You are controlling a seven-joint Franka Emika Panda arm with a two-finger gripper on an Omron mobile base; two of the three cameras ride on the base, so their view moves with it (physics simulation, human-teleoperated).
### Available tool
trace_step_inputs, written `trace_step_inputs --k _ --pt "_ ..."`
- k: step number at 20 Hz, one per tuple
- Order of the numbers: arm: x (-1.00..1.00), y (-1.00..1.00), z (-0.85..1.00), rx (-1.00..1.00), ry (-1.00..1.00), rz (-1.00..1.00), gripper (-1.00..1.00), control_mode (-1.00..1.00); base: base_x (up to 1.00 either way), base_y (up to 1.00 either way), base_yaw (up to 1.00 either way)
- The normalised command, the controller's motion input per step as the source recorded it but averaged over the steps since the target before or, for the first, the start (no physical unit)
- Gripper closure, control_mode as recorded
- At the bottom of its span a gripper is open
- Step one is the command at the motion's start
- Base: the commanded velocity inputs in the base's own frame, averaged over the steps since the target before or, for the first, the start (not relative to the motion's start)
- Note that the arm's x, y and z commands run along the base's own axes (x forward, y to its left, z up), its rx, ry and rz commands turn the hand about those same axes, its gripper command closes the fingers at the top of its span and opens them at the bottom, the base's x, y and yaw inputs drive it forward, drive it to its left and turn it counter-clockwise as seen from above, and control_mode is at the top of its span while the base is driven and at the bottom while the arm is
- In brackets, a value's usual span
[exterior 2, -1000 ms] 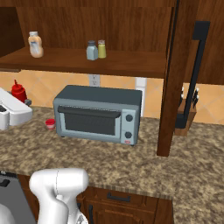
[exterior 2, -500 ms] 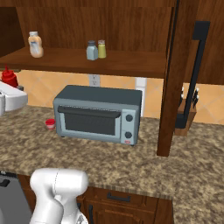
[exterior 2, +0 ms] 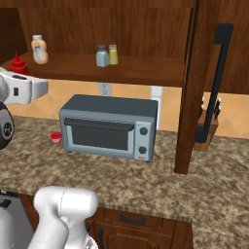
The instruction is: Put the shaker and condiment bottle from the counter next to their counterparts in the cabinet.
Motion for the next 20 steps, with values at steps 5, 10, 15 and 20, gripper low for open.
trace_step_inputs --k 5,10,15,20 --pt "0.60 0.00 0.46 0.00 0.06 0.24 1.00 -1.00 0.00 0.00 0.00" --pt "0.44 0.16 0.24 -0.09 0.02 0.19 1.00 -1.00 0.00 0.00 0.00" --pt "0.15 0.32 0.00 -0.16 -0.11 0.13 1.00 -1.00 0.00 0.00 0.00" --pt "0.24 0.17 0.00 -0.09 -0.13 0.07 1.00 -1.00 0.00 0.00 0.00"
